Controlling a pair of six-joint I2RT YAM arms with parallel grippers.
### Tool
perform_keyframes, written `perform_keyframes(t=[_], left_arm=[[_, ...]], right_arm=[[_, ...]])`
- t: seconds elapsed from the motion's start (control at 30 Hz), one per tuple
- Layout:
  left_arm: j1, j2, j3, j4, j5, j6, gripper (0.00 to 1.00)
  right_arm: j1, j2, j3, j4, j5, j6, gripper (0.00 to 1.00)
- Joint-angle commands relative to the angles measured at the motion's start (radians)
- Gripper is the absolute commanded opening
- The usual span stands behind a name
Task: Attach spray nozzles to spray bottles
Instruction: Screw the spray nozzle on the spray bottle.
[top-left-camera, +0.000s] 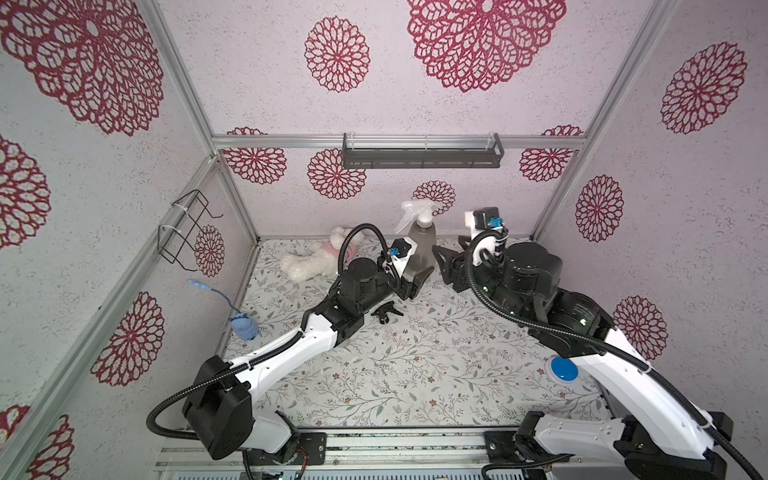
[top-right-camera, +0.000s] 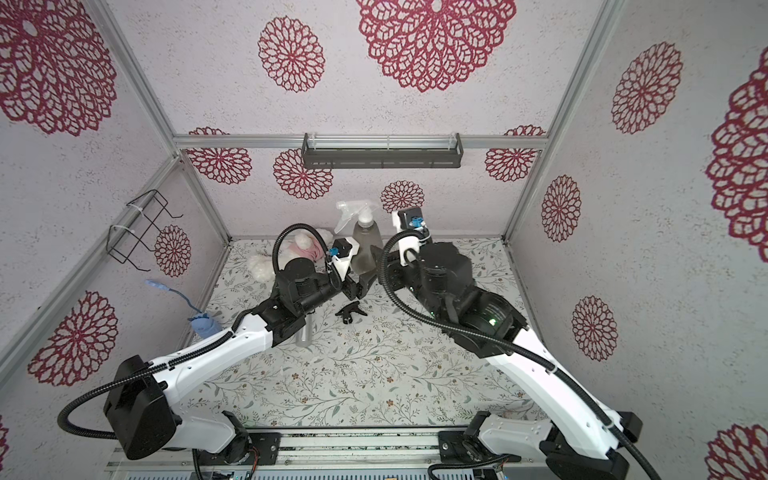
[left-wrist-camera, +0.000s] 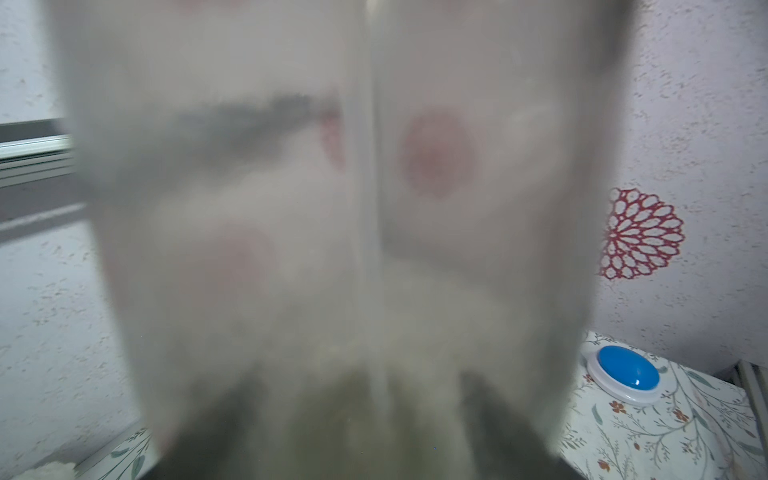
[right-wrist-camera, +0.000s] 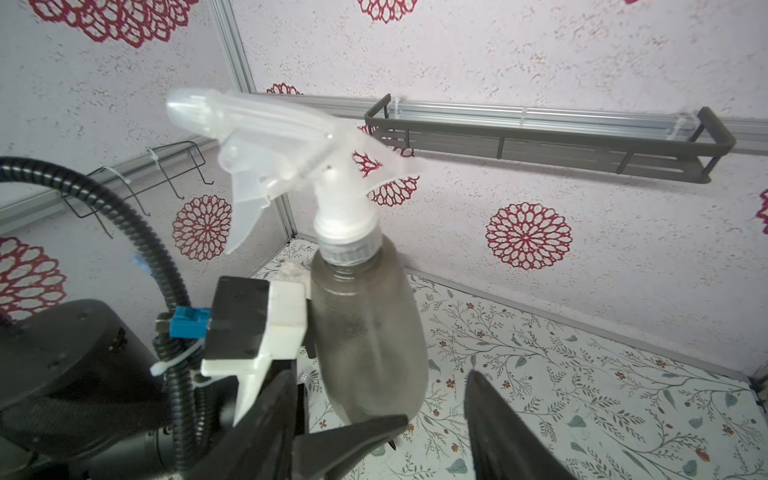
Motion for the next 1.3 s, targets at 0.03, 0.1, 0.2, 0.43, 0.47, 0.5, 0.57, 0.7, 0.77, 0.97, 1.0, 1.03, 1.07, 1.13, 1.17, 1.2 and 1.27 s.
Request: perform_keyframes(t=[0.03, 0.1, 0.2, 0.43, 0.47, 0.5, 0.57, 0.7, 0.77, 0.97, 1.0, 1.03, 1.07, 1.13, 1.17, 1.2, 1.27], left_arm=[[0.008, -0.022, 0.016, -0.023, 0.107, -0.01, 0.48], [0.008, -0.02, 0.019, -0.032, 0.131, -0.014, 0.48], [0.007, -0.018, 0.024, -0.038, 0.152, -0.02, 0.48], [0.008, -0.02, 0.035, -0.065, 0.182, -0.013, 0.48], [0.008, -0.022, 0.035, -0.066, 0.182, -0.013, 0.48], [0.007, -0.024, 0.035, -0.069, 0.184, -0.01, 0.48], [0.007, -0.025, 0.033, -0.072, 0.183, -0.009, 0.48], [0.007, -0.024, 0.03, -0.074, 0.185, -0.005, 0.48], [0.008, -0.023, 0.032, -0.075, 0.186, -0.005, 0.48], [0.007, -0.025, 0.036, -0.079, 0.188, -0.002, 0.48], [0.007, -0.026, 0.036, -0.078, 0.188, -0.001, 0.48], [0.007, -0.027, 0.036, -0.079, 0.188, -0.001, 0.48], [0.007, -0.028, 0.036, -0.081, 0.189, 0.0, 0.48], [0.008, -0.027, 0.037, -0.082, 0.191, 0.0, 0.48], [0.008, -0.027, 0.036, -0.081, 0.19, -0.001, 0.48], [0.007, -0.026, 0.036, -0.081, 0.19, -0.003, 0.48], [0.008, -0.026, 0.036, -0.079, 0.191, -0.005, 0.48]], right_arm=[[-0.09, -0.027, -0.008, 0.042, -0.284, -0.09, 0.64], [-0.113, -0.012, 0.016, 0.031, -0.344, -0.125, 0.64], [-0.144, 0.009, 0.043, 0.035, -0.414, -0.156, 0.64], [-0.216, 0.058, 0.074, 0.1, -0.491, -0.136, 0.64], [-0.22, 0.067, 0.077, 0.108, -0.495, -0.132, 0.64], [-0.223, 0.073, 0.079, 0.119, -0.499, -0.128, 0.64], [-0.23, 0.08, 0.081, 0.136, -0.512, -0.12, 0.63], [-0.24, 0.106, 0.109, 0.142, -0.54, -0.104, 0.59], [-0.242, 0.116, 0.118, 0.141, -0.55, -0.101, 0.54], [-0.244, 0.142, 0.132, 0.122, -0.578, -0.091, 0.45], [-0.243, 0.143, 0.132, 0.119, -0.574, -0.09, 0.46], [-0.244, 0.142, 0.13, 0.118, -0.569, -0.09, 0.48], [-0.244, 0.141, 0.128, 0.119, -0.566, -0.09, 0.49], [-0.243, 0.141, 0.13, 0.122, -0.566, -0.09, 0.45], [-0.244, 0.14, 0.13, 0.124, -0.567, -0.087, 0.42], [-0.243, 0.136, 0.127, 0.13, -0.566, -0.086, 0.38], [-0.242, 0.131, 0.122, 0.131, -0.566, -0.083, 0.31]])
